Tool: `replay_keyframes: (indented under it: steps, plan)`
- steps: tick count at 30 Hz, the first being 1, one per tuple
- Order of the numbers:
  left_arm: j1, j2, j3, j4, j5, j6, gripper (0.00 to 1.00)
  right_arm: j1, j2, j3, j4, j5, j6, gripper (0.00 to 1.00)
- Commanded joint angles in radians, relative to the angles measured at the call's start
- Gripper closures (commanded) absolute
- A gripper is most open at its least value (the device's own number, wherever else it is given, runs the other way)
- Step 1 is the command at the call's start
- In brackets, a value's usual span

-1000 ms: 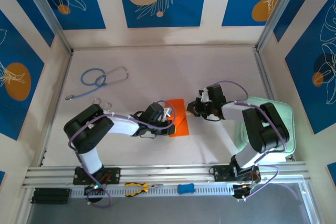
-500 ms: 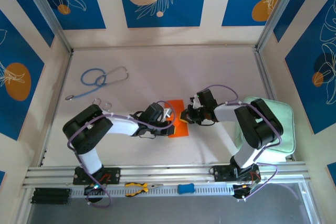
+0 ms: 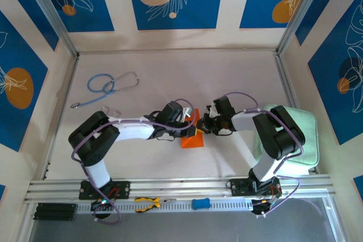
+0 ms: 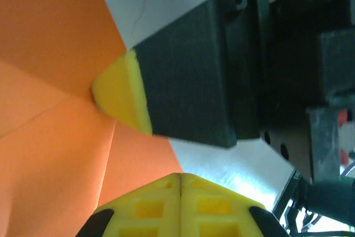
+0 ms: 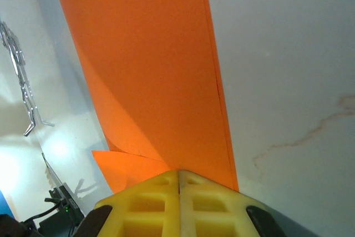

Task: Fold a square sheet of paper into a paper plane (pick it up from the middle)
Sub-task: Fold the triangle a second time at the center of the table.

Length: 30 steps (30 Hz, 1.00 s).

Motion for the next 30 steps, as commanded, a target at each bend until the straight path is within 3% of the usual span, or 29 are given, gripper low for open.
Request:
replay_keyframes:
  steps: [1,12,30]
  plan:
    - [0.005,0.061,0.009,-0.023,0.001,0.003,0.96,-0.006,0.000,-0.020,-0.051,0.031,-0.020,1.00]
    - [0.006,0.046,-0.125,0.036,0.008,-0.087,0.96,-0.004,0.008,-0.030,-0.049,0.039,-0.022,1.00]
    - [0.004,-0.172,-0.325,-0.009,0.036,-0.091,0.93,-0.003,-0.007,-0.019,-0.070,0.047,-0.028,1.00]
